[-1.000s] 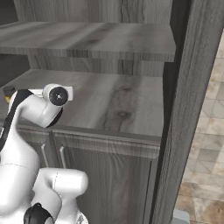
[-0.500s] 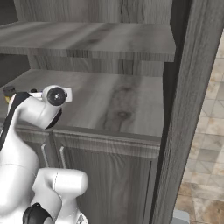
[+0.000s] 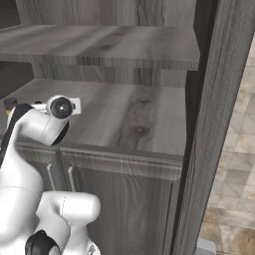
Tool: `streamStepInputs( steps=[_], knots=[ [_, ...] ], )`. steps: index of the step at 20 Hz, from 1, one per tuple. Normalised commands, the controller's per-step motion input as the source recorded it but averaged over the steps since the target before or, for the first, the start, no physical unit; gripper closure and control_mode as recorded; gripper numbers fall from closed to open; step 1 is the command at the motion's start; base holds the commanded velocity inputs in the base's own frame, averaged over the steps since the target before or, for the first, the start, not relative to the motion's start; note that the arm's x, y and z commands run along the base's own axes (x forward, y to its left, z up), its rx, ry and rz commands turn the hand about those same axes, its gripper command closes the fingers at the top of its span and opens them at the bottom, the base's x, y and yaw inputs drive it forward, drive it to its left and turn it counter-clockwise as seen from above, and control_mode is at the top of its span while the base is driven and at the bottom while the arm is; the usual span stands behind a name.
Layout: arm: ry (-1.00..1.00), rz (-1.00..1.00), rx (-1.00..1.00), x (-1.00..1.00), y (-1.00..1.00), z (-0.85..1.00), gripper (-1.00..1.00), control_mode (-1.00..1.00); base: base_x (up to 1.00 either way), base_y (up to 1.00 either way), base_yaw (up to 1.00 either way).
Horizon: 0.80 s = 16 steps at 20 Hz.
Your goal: Collect the turmeric, mayonnaise, and shaker from the cabinet and place them next to the stove.
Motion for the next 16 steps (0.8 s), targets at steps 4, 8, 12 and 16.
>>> streamStepInputs(
  steps=[4,8,12,16],
  knots=[
    [0.03,-0.04,0.00,0.10,0.00,0.01,-1.00,-1.00,0.00,0.00,0.00],
    [0.05,0.00,-0.01,0.20,0.10,0.00,-1.00,-1.00,0.00,0.00,0.00],
    [0.03,0.00,0.00,0.22,0.00,-0.08,-1.00,-1.00,0.00,0.00,0.00],
    [0.04,0.00,-0.04,0.12,0.06,0.00,-1.00,-1.00,0.00,0.00,0.00]
  ],
)
